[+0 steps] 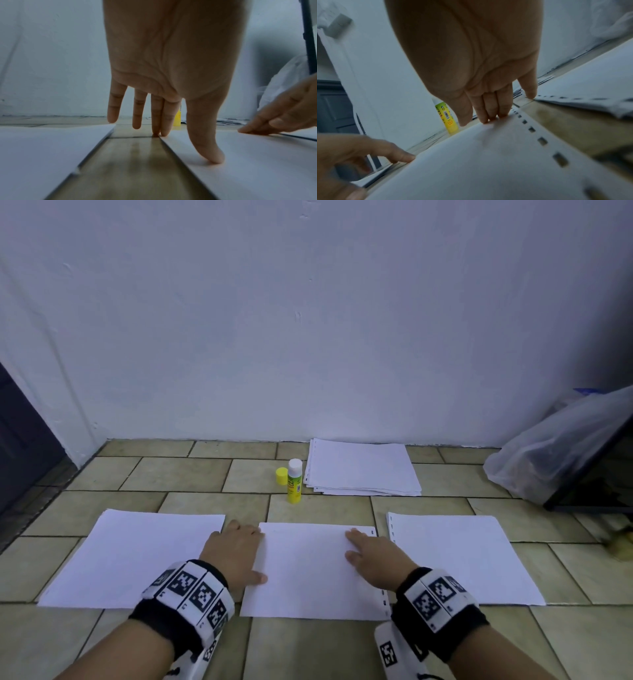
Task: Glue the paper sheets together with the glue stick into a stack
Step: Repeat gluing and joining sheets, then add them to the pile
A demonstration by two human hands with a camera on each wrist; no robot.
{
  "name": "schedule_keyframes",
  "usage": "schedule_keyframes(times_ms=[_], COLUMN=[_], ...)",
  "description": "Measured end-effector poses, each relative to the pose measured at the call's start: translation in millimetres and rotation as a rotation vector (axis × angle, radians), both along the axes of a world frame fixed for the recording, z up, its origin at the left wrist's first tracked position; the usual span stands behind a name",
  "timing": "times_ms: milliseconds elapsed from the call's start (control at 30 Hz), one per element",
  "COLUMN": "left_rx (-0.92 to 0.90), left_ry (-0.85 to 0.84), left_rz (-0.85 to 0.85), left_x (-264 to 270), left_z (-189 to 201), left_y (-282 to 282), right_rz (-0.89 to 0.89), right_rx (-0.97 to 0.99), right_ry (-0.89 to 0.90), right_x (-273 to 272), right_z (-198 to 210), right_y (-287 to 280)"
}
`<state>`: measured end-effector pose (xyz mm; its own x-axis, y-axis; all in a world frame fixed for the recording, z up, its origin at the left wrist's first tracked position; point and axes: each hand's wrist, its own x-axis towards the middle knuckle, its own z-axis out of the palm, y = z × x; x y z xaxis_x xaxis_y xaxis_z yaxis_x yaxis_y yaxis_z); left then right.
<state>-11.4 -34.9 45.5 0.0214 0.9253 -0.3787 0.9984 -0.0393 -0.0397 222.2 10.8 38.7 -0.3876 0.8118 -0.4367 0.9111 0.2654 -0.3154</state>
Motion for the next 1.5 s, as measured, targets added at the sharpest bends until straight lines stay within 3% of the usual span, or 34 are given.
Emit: schedule_keyframes(times_ms=[133, 233, 367, 433, 533, 700, 933, 1333, 1500], left_rx=[-0.067, -0.003, 0.041, 0.000, 0.043, 0.146, 0.069, 0.033, 0.038], left_ry=[0.030, 0.081, -0.187, -0.190, -0.119, -0.100, -0.074, 0.020, 0.063], left_rz=[0.051, 0.008, -0.215, -0.261, -0.169, -0.026, -0.053, -0.063, -0.048], left_x=[-1, 10, 26, 31, 36, 34, 19, 18, 21], left_z=[12, 21, 7, 0, -2, -5, -15, -11, -7], left_y=[12, 15, 8, 1, -9, -14, -6, -6, -8], right_rz=[0.042, 0.140, 0.283, 0.303, 0.234, 0.170, 0.335, 0.027, 0.052], right_rx=[0.088, 0.143, 0.194, 0.224, 0.215, 0.108, 0.104, 0.024, 0.056], right_ry=[-0.063, -0.127, -0.146, -0.190, -0.217, -0.078, -0.027, -0.040, -0.107], right_x=[-11, -22, -39, -48, -60, -79, -88, -16, -20], right_z=[2, 0, 0, 1, 0, -10, -8, 1, 7], right_y=[-1, -4, -4, 0, 1, -10, -10, 13, 7])
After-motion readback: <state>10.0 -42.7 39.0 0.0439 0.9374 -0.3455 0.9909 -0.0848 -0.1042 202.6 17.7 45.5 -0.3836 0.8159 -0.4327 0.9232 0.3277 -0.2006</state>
